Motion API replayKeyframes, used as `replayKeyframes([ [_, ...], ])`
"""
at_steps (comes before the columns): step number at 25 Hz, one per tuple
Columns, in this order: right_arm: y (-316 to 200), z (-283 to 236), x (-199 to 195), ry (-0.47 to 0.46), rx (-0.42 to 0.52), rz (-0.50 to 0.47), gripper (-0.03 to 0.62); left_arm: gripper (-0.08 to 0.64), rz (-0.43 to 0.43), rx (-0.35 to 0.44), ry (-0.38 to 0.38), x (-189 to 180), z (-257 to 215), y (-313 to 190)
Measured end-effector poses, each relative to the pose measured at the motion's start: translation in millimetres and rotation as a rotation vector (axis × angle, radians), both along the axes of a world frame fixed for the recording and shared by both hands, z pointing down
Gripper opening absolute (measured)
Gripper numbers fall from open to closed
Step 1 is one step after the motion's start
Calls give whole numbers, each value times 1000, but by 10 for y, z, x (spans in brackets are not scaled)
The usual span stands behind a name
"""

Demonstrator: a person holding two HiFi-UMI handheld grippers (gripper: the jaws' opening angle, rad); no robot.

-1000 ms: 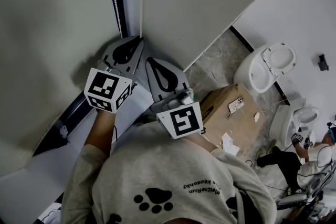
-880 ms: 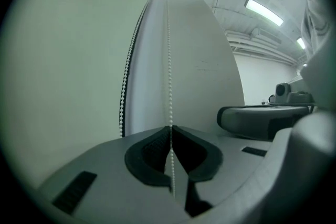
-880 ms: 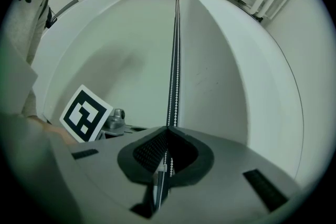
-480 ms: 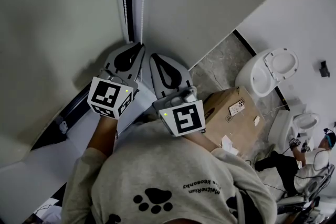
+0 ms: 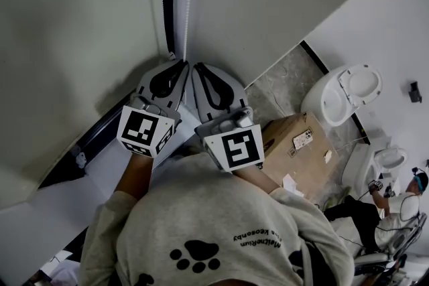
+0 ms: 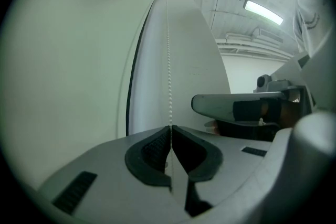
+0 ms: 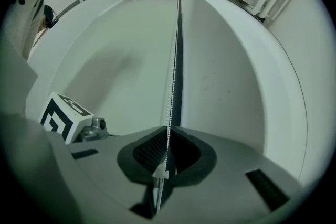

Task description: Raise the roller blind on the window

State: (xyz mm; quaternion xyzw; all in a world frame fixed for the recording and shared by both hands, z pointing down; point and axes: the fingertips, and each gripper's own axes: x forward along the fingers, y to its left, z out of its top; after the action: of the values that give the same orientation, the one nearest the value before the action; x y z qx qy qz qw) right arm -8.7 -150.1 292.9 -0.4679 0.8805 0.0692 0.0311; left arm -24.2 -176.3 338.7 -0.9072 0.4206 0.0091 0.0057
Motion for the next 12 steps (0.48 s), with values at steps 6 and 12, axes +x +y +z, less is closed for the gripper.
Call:
replayKeyframes([
  [6, 8, 1, 12, 15, -14, 2, 16, 18, -1, 8, -1, 13, 8, 35],
  [12, -58, -118, -127, 27, -2, -27, 57, 18, 4, 15, 7, 8, 21, 100],
])
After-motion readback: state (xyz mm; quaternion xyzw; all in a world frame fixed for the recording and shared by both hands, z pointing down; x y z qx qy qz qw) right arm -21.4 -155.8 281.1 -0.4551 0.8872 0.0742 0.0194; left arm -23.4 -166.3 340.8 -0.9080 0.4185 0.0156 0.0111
